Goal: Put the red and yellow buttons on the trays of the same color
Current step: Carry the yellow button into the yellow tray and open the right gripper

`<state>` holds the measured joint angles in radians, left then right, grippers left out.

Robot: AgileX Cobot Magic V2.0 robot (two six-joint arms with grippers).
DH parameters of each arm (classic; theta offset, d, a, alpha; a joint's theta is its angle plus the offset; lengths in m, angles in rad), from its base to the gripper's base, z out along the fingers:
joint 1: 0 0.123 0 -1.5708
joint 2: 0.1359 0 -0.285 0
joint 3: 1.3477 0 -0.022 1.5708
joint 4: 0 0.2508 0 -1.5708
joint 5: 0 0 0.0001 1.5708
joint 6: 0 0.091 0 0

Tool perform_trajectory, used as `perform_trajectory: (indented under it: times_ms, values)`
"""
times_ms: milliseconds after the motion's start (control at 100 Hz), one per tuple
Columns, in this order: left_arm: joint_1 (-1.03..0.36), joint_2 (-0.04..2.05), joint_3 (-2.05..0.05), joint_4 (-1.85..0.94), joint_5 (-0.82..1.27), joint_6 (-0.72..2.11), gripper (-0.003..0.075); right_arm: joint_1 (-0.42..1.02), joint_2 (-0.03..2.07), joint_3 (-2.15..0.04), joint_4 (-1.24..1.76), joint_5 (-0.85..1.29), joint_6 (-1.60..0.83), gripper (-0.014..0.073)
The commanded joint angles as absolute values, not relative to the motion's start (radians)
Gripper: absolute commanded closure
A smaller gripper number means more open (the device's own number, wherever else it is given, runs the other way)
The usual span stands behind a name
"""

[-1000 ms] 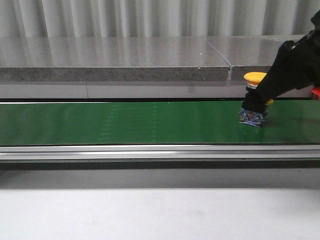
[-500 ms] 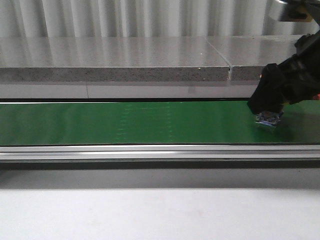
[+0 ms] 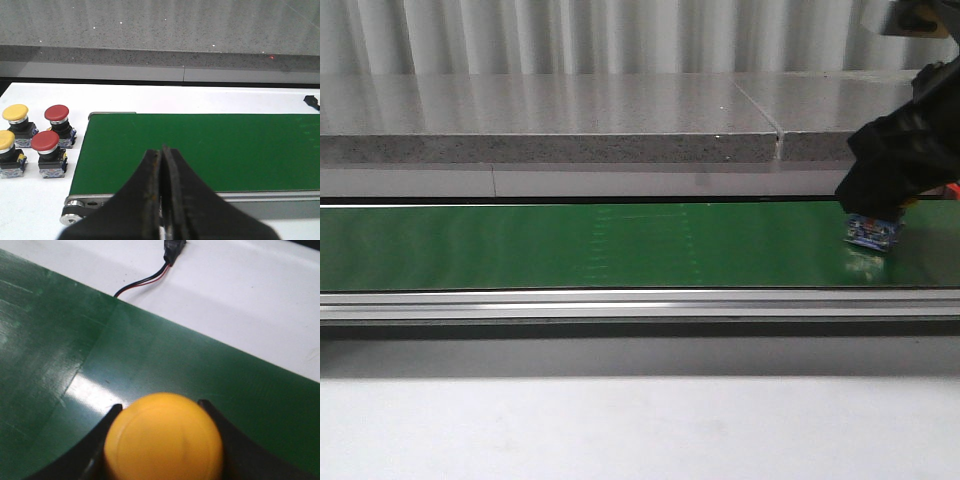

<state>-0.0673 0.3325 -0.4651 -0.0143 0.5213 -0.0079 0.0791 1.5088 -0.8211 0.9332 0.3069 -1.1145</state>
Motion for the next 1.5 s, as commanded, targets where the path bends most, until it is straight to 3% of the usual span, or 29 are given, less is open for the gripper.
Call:
perform_trajectory:
  times_ms: [0,150,350,690,1000,1490]
  values:
    - [-0.075,0.340,-0.494,-0.026,0.449,-0.009,0.0741,0.052,1.434,-0.846,0.961,0.267,-1.094,0.0389]
    - [-0.075,0.340,-0.494,-0.026,0.449,-0.009,0.0741,-0.053,1.356,-0.846,0.961,0.254,-1.043,0.0389]
    - [-0.075,0.340,-0.494,-0.026,0.449,-0.009,0.0741,-0.304,1.278,-0.846,0.965,0.240,-0.952,0.0389]
    - [-0.075,0.340,-0.494,-0.026,0.449,-0.009,0.0741,-0.664,1.297,-0.843,1.090,0.130,-0.840,0.0389]
    - [-0.075,0.340,-0.494,-0.026,0.449,-0.009,0.0741,-0.785,1.379,-0.843,1.094,0.078,-0.842,0.0389]
    - [-0.075,0.340,-0.494,-0.026,0.449,-0.009,0.0741,-0.788,1.526,-0.831,1.083,0.056,-0.842,0.0389]
